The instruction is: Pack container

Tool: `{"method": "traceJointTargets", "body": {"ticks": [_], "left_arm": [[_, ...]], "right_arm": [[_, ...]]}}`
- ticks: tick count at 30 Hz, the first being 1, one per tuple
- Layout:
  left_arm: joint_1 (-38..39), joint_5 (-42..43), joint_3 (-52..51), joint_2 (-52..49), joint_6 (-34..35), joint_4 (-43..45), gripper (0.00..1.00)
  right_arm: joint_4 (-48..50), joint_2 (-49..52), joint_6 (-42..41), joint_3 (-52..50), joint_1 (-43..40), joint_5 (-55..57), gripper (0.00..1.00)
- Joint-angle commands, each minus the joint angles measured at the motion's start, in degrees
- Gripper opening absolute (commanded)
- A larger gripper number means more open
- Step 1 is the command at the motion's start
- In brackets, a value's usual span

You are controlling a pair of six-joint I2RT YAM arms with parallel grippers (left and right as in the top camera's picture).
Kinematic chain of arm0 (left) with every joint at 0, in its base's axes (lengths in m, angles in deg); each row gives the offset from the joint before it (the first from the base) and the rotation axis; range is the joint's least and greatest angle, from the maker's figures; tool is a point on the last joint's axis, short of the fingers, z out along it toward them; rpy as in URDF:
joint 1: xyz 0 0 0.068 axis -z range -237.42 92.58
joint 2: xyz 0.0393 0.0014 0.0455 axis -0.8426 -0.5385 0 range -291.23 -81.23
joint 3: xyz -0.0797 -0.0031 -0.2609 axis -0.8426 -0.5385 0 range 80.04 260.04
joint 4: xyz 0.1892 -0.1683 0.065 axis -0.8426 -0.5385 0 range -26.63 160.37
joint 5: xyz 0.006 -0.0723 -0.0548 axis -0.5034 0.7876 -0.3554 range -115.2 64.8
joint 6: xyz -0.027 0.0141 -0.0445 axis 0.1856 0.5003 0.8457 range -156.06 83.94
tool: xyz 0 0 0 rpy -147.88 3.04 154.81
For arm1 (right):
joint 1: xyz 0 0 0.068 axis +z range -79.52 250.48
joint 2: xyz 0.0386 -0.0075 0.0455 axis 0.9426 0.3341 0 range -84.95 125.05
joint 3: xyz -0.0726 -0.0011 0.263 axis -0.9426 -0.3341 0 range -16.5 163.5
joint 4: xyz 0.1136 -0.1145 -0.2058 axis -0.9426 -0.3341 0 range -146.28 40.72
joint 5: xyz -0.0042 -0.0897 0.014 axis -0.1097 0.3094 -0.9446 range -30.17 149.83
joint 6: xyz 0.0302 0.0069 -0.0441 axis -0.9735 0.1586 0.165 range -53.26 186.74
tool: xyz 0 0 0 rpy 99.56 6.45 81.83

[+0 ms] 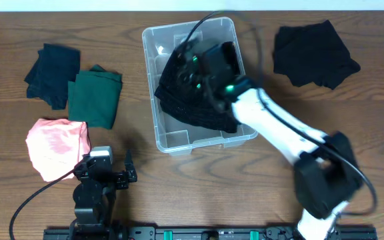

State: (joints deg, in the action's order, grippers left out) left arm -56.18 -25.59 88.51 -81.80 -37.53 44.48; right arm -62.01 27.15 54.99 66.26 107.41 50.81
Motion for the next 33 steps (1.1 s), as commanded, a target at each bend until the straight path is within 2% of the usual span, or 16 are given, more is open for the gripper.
{"method": "traceJointTargets", "body": {"ticks": [1,7,13,19,25,33], "left_arm": [[-0.2,-0.1,-1.0,0.3,0.3,-0.1,0.98],[-0.2,-0.1,-1.0,0.3,0.3,-0.1,0.98],[-0.2,-0.1,-1.0,0.3,0.3,-0.1,0.98],[-0.2,-0.1,-1.0,0.3,0.3,-0.1,0.98],[-0.2,-0.1,-1.0,0.3,0.3,-0.1,0.98],[-0.2,-0.1,-1.0,0.3,0.3,-0.1,0.98]], "right_arm": [[-0.5,4.3,-0.8,-0.5,2.6,-5.7,0.01],[-5.9,7.4,-0.9,-0.5,5.5,-7.9,0.01],[-6.8,7.2,-0.9,-0.2,6.1,-7.1,0.01],[-6.7,0.2,-0.8,3.4,3.5,-6.0,0.01],[-6.6,-7.2,-1.2,7.6,-1.5,13.6,0.01],[-9.4,-4.7,-7.3,7.5,-5.8,30.2,0.01]]}}
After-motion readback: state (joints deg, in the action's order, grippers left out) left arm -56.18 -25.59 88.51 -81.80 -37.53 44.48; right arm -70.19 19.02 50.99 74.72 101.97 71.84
